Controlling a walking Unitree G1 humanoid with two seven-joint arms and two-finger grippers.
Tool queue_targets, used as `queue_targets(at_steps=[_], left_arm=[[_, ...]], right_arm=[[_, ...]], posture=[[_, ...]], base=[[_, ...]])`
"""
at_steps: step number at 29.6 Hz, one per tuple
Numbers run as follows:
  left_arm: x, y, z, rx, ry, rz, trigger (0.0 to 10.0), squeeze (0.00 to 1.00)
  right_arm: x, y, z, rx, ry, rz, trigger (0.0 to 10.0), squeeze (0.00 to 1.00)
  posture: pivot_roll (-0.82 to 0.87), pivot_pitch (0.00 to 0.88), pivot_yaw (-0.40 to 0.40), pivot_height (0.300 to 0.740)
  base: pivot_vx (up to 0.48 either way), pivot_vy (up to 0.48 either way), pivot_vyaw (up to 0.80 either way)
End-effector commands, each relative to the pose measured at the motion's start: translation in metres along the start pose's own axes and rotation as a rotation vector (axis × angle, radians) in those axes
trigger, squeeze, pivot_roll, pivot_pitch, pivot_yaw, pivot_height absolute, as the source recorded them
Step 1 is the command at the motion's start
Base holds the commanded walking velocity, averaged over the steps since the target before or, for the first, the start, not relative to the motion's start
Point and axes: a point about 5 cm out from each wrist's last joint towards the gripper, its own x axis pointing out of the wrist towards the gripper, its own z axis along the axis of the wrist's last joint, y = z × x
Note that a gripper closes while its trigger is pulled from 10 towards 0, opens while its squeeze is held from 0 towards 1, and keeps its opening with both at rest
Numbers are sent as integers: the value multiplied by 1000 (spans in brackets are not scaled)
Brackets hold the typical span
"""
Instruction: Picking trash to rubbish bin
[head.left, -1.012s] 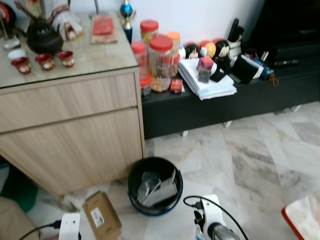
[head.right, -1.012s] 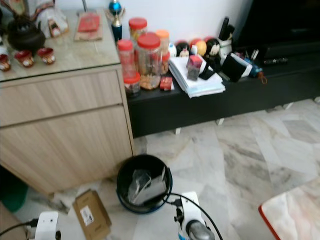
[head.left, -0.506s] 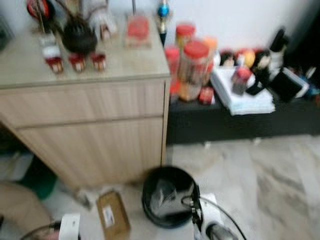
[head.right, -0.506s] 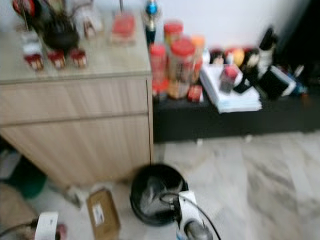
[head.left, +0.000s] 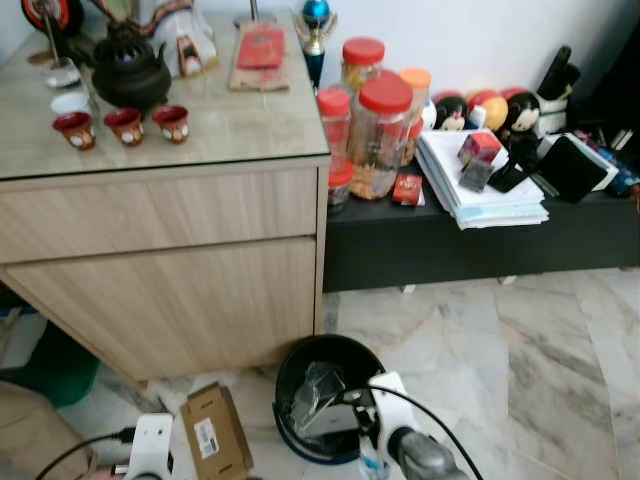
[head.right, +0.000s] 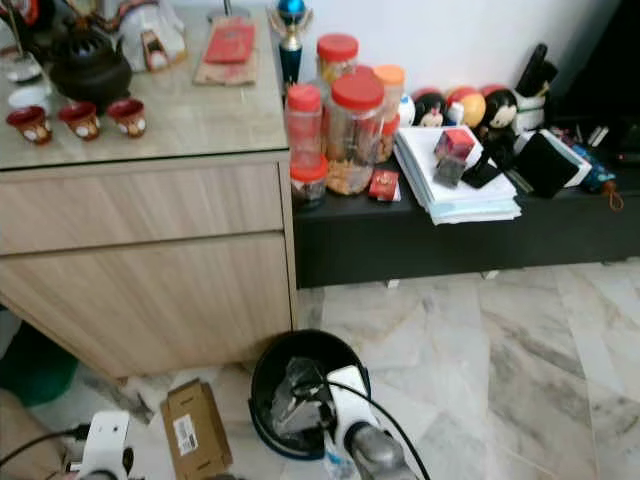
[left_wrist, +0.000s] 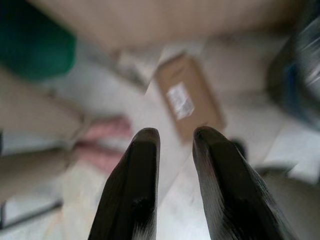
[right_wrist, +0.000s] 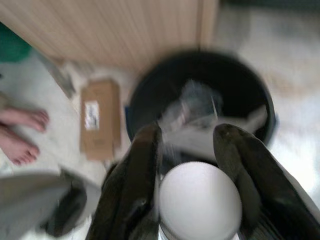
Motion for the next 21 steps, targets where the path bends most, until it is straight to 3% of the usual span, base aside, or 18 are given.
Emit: queue_targets(at_steps=[1,4,11,13,16,21], left_arm=[[1,-15,7,14,-31,-92,10000,0],[4,-34,28,24,-100,-205,10000,0],[5,-62,67,63,-240,-350,10000,0],[4,-66,70,68,-251,-373,10000,0],[0,-83,70,100,-251,-493,10000,0],[0,-83,68,111,-251,-498,10000,0]], right_arm=[[4,6,16,-35,-58,30,10000,0],[9,13,35,-53,-114,59,10000,0],[15,23,77,-51,-236,75,10000,0],[16,24,82,-56,-253,71,10000,0],[17,18,103,-32,-308,-1,10000,0],[16,14,117,-35,-351,-52,10000,0]], posture=[[171,134,-15,740],[176,136,-17,740],[177,142,-21,740],[177,142,-21,740],[182,146,-23,740],[184,147,-24,740]], base=[[0,0,0],[0,0,0],[0,0,0],[0,0,0],[0,0,0],[0,0,0]])
